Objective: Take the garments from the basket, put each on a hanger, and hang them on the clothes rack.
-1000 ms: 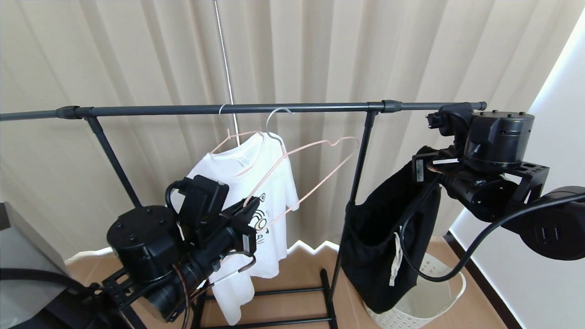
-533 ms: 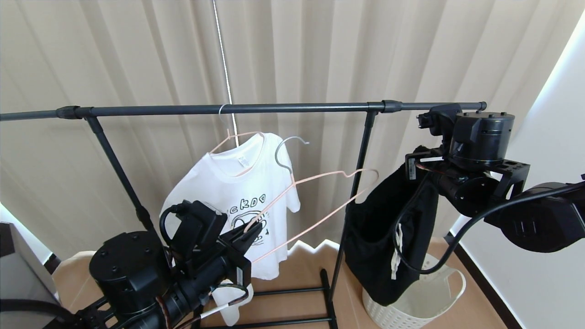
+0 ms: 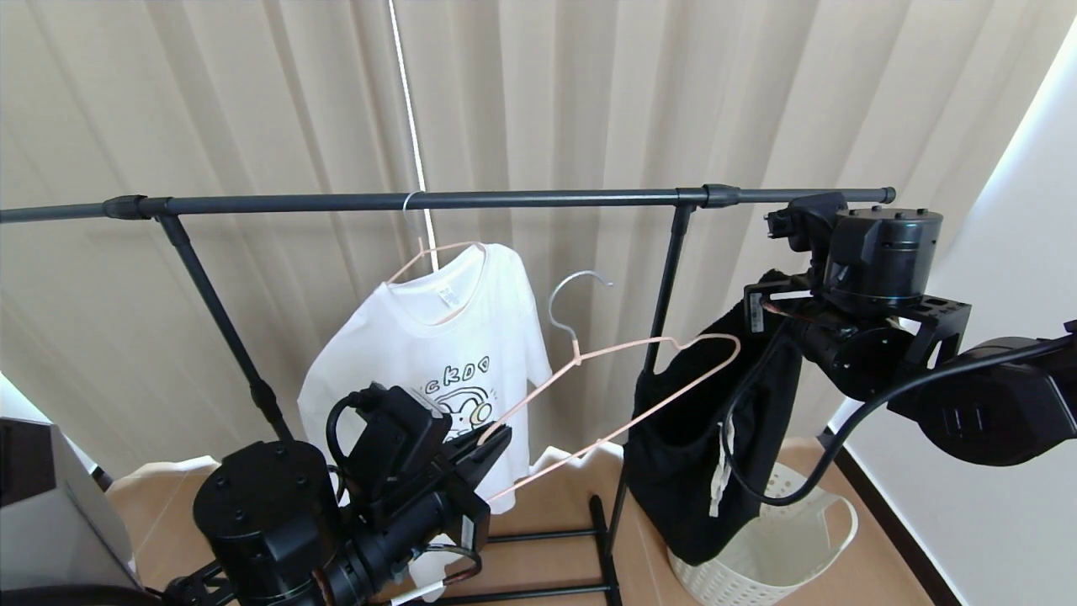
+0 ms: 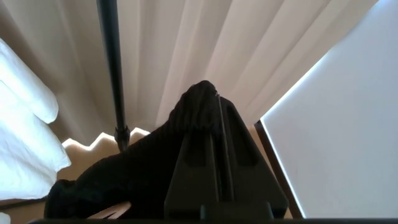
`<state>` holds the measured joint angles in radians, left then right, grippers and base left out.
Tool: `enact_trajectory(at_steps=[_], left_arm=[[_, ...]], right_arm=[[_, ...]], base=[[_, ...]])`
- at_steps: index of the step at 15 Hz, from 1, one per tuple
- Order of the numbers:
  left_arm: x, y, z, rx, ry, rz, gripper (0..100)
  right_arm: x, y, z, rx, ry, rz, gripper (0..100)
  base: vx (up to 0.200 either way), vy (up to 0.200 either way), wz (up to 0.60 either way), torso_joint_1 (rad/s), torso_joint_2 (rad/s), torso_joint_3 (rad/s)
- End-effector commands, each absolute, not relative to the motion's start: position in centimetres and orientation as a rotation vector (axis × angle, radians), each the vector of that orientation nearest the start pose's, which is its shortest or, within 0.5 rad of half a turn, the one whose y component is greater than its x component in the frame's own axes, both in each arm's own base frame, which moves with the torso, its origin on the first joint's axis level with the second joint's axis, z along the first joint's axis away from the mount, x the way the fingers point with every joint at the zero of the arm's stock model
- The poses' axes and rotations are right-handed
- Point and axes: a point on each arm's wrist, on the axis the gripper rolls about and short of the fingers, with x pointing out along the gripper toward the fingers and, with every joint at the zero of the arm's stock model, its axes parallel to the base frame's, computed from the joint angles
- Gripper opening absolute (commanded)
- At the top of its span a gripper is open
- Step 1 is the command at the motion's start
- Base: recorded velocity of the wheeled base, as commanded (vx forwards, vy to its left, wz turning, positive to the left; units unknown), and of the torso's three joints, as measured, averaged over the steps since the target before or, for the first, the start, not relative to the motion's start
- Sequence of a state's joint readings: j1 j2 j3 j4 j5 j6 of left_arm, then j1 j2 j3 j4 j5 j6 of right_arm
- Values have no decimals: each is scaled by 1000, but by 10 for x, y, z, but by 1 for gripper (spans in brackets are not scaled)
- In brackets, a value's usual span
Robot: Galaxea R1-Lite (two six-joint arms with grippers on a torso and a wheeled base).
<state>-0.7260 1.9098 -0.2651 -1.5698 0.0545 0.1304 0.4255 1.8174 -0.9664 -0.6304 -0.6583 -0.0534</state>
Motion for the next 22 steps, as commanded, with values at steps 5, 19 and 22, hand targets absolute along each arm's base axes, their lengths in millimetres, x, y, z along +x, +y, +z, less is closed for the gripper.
enact_trajectory(at_steps=[5,19,22], left_arm=[[215,-193,93,158,-8,-680,0],[223,-204,99,144,-56,-679,0],[223,-204,99,143,-54,-680,0]], right_arm=[[302,148,188,-173,188,-188,0],[250,193,205,-98,105,-21,0],[241,205,205,-78,103,-1,0]], base=[[0,0,0,0,0,0],[0,0,0,0,0,0],[0,0,0,0,0,0]])
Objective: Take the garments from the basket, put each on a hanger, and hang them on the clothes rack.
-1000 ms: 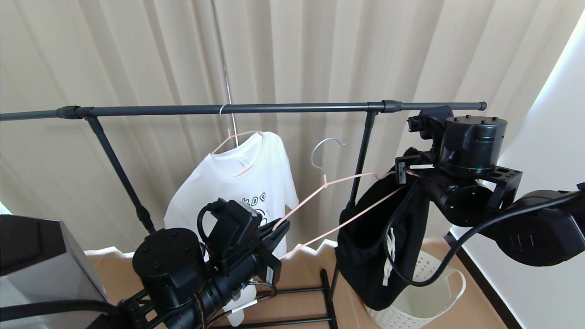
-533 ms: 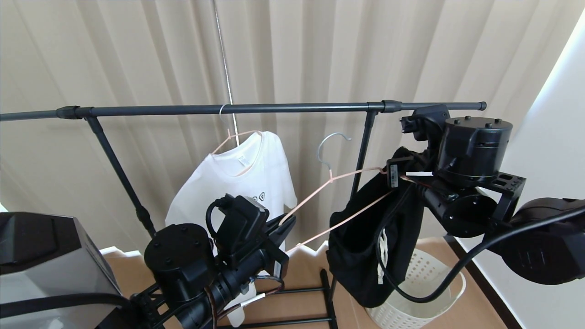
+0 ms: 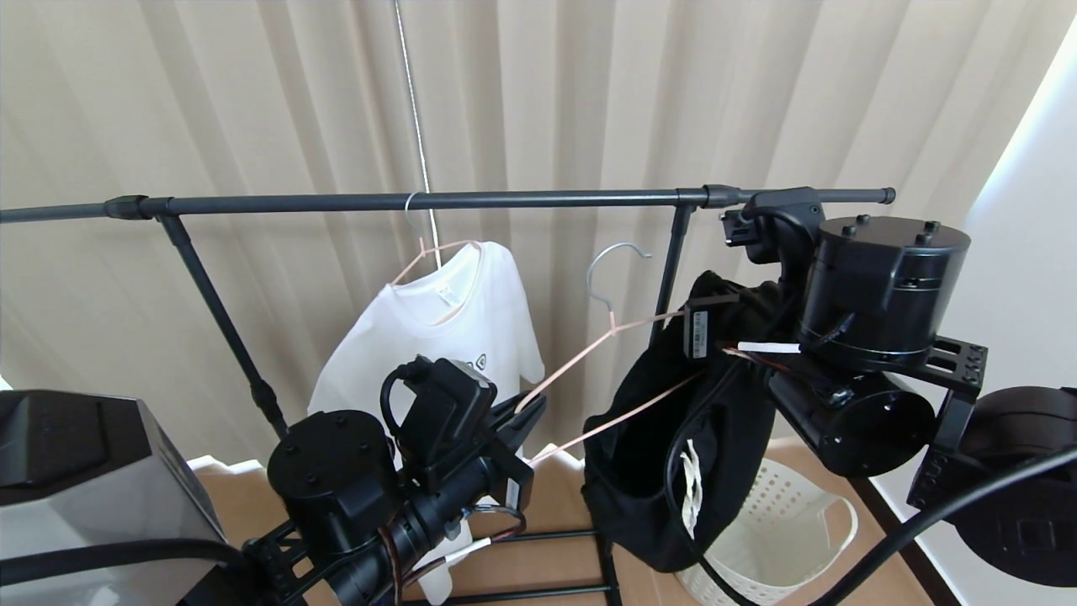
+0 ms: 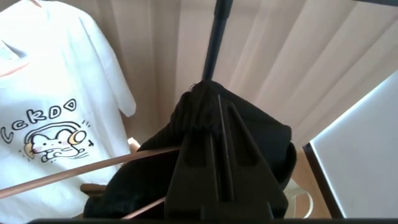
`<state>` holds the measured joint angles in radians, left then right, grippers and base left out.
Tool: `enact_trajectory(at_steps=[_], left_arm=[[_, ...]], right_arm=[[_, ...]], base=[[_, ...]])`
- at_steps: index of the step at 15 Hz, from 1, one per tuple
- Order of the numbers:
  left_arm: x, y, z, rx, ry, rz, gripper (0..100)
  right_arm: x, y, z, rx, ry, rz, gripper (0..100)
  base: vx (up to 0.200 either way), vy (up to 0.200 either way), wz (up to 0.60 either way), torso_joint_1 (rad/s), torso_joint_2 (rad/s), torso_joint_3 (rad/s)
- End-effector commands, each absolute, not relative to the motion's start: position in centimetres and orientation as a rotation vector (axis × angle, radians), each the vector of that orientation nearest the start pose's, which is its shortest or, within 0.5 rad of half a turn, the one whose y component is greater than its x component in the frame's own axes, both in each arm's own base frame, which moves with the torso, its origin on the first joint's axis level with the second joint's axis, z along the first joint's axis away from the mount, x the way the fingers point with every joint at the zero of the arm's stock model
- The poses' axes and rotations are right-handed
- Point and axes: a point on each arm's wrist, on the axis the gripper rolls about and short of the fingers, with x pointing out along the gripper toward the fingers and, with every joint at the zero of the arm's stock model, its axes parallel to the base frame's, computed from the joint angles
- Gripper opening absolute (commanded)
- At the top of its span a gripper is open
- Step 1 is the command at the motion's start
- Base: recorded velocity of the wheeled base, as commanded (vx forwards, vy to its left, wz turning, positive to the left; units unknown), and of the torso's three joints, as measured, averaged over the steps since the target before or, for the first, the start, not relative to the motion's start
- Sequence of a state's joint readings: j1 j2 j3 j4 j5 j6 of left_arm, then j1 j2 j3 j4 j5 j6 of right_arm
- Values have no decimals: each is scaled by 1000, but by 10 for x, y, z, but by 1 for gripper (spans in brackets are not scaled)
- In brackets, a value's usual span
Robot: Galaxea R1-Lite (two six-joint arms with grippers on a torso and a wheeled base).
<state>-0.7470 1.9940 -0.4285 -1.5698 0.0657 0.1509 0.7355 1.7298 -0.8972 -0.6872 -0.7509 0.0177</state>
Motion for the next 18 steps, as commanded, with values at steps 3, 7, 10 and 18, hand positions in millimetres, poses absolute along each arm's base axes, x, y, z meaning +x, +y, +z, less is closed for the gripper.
enact_trajectory(at_steps=[3,7,10,18], left_arm=[[223,-204,99,143,-54,-680,0],[224,-206,92,153,-31,-680,0],[222,-206,91,156,-24,-685,0],[223,-206,93,151,-35,-681,0]], right_arm=[[225,219,211,-27,86,56,0],[195,241,217,51,76,173,0],[191,243,218,59,75,189,0],[192,236,224,74,62,173,100]], base=[[0,0,0,0,0,0],[0,0,0,0,0,0],[0,0,0,0,0,0],[0,0,0,0,0,0]])
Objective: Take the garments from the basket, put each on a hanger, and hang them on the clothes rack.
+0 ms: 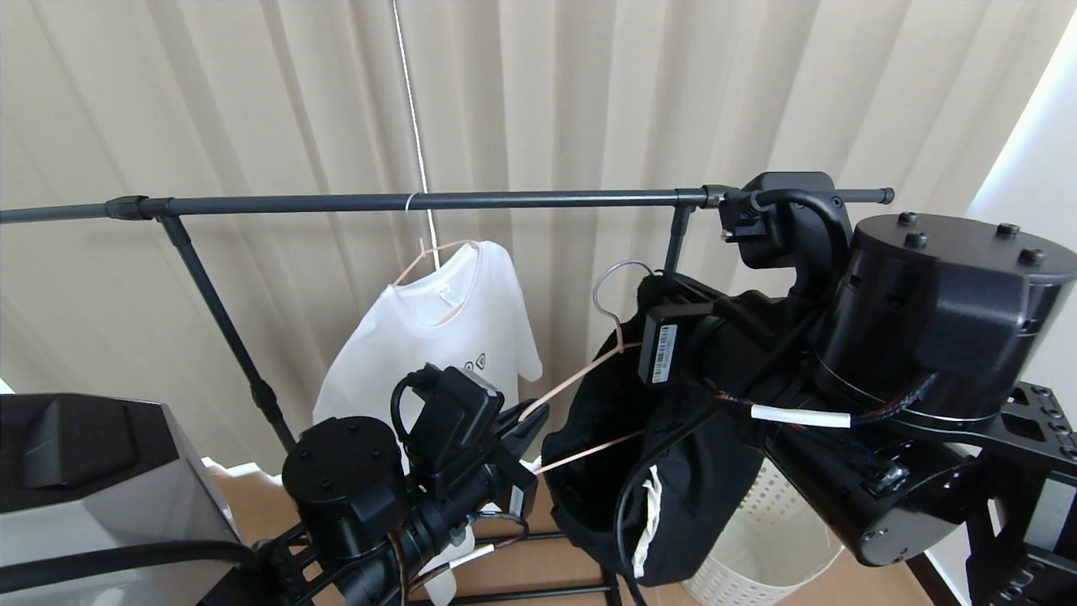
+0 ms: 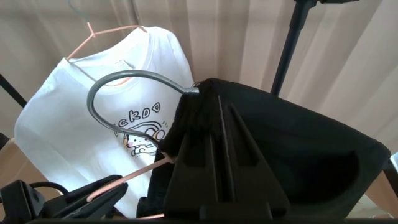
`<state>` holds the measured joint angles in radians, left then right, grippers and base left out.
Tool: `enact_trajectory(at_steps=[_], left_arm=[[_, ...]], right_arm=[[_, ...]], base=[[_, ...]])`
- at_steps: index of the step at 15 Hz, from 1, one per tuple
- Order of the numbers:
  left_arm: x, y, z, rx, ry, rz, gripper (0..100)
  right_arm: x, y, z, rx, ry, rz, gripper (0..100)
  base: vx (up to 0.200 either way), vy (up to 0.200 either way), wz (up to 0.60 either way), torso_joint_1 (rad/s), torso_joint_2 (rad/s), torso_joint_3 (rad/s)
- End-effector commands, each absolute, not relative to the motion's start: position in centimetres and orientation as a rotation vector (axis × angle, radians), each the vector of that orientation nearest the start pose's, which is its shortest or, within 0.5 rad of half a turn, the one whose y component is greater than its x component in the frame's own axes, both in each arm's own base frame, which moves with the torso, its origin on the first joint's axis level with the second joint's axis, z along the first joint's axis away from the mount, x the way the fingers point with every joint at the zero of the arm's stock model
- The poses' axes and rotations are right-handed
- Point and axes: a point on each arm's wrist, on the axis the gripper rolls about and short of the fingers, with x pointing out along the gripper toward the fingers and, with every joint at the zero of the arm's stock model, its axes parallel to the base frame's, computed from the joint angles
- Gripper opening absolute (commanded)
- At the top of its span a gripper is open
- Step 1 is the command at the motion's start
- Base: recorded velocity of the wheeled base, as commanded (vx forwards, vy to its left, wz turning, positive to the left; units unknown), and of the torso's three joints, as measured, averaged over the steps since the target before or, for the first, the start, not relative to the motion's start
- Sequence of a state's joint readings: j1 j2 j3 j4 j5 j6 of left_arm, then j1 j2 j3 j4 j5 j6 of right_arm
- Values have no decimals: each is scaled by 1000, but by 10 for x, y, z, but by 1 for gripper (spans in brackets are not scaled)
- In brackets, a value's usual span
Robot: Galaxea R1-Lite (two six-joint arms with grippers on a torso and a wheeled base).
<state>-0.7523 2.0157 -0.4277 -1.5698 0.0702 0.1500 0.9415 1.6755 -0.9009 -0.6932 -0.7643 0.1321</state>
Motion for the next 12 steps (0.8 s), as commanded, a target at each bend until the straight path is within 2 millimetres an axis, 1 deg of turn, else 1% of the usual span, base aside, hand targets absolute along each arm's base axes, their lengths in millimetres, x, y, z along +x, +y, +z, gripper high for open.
enact_trajectory(at_steps=[1,3,5,12], left_arm=[[223,-205,99,144,-52,-677,0],[221,-203,105,136,-71,-674,0],[220,-201,106,131,-71,-672,0],[219,-200,105,134,-64,-673,0]], right_arm=[[197,231,225,78,58,147,100],[205,224,225,77,57,115,100],[208,220,226,78,54,98,100],[208,221,223,72,60,101,100]], base=[[0,0,0,0,0,0],[0,0,0,0,0,0],[0,0,0,0,0,0],[0,0,0,0,0,0]])
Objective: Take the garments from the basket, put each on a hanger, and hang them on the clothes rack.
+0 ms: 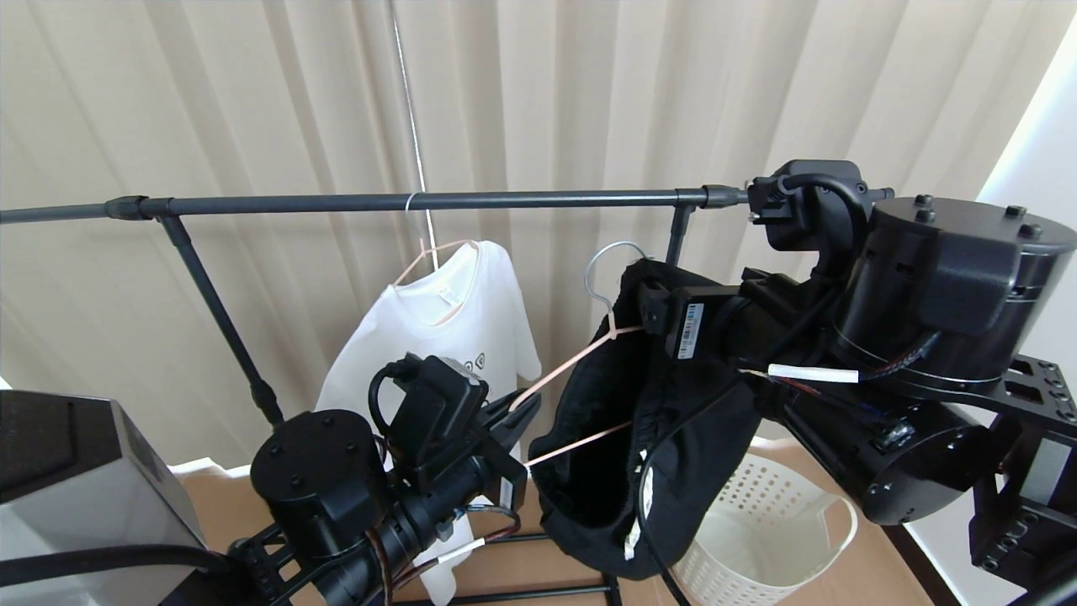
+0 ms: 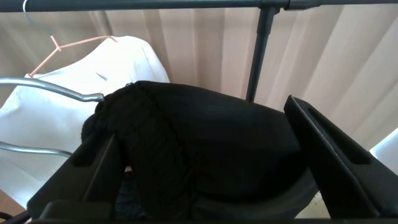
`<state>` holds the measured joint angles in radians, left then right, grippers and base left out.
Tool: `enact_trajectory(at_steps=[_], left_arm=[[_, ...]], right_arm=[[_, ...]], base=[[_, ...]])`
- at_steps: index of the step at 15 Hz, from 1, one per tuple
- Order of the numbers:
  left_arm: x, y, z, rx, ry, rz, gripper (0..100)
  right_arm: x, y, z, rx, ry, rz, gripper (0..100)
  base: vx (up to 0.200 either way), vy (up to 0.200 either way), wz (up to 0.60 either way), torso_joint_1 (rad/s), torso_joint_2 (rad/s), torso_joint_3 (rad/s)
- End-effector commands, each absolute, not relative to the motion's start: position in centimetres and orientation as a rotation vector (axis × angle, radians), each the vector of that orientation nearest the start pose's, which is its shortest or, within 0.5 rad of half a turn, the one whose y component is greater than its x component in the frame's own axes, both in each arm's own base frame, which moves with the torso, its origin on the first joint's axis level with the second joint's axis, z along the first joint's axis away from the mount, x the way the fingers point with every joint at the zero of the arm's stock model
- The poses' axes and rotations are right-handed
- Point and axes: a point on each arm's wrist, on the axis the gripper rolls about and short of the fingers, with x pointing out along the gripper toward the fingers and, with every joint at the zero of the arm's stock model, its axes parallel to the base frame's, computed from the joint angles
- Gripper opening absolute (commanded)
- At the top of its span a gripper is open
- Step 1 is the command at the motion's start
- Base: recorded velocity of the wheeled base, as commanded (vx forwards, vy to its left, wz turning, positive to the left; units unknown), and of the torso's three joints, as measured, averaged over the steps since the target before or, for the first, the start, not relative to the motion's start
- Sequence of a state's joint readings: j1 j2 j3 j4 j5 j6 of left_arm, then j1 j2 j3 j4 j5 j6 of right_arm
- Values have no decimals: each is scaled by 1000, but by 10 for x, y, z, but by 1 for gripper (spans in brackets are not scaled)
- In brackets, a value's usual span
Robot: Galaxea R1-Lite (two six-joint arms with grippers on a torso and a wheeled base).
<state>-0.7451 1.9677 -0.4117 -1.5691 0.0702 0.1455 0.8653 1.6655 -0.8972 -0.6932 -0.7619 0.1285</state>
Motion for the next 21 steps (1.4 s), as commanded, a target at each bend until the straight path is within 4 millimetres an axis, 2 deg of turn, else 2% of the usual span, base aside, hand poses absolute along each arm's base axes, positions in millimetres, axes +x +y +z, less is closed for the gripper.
enact_trajectory(at_steps=[1,8,13,16,21], left_arm=[[220,-199,105,131,-66,-669,0],[229,-188,108,124,-68,-622,0],[237,-181,110,113,-75,-592,0],[239,-181,112,79,-76,-588,0],[240,-176,110,51,-55,-586,0]], right_arm=[[208,223,221,68,66,105,100],[210,227,210,39,92,109,100],[201,233,202,14,111,142,100],[200,232,201,8,116,148,100],[190,220,206,0,120,239,100]], base=[[0,0,0,0,0,0],[0,0,0,0,0,0],[0,0,0,0,0,0],[0,0,0,0,0,0],[0,0,0,0,0,0]])
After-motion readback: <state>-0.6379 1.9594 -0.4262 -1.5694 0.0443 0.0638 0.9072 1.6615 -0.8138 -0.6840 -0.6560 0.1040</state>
